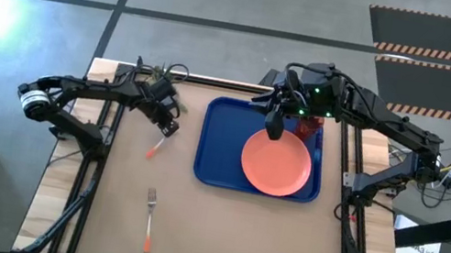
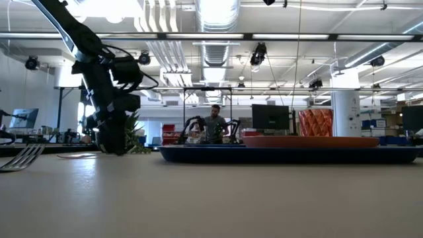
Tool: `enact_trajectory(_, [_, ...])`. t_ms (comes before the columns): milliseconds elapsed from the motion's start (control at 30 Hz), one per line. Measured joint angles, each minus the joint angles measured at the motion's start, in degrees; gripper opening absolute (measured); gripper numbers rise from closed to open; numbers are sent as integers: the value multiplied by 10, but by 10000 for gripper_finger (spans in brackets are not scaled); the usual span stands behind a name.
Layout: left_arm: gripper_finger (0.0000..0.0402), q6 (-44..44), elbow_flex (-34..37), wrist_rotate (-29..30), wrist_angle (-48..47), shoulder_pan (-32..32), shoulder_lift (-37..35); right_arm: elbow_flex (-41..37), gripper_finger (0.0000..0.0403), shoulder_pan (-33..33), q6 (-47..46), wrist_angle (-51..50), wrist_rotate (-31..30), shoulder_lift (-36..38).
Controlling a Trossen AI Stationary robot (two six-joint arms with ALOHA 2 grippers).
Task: Pick and place plate/cup/fork/spoon on tray
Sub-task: Put the orange spoon on the blue serving tray to the left of the orange plate
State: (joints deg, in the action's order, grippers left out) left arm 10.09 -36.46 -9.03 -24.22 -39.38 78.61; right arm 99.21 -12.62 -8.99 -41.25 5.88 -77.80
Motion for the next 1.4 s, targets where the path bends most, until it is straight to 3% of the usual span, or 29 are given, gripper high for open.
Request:
enact_trajectory(267, [94, 2, -4, -11, 6, 0, 0, 0, 79, 0, -9, 0, 0, 0])
enact_trajectory(567, [146, 30, -4, -14, -169, 2, -51, 0, 79, 0, -7, -4, 0, 0])
enact_trajectory(800, [158, 106, 6, -55, -189, 29, -94, 0, 79, 0, 0, -4, 1, 0])
enact_trajectory(1033, [158, 143, 41, -54, -108, 70, -82, 0, 79, 0, 1, -5, 2, 0])
enact_trajectory(1233, [158, 151, 51, -3, -77, 87, -56, 0, 79, 0, 2, -5, 6, 0])
enact_trajectory(1400, [158, 151, 48, 4, -74, 87, -42, 0, 79, 0, 1, -5, 6, 0])
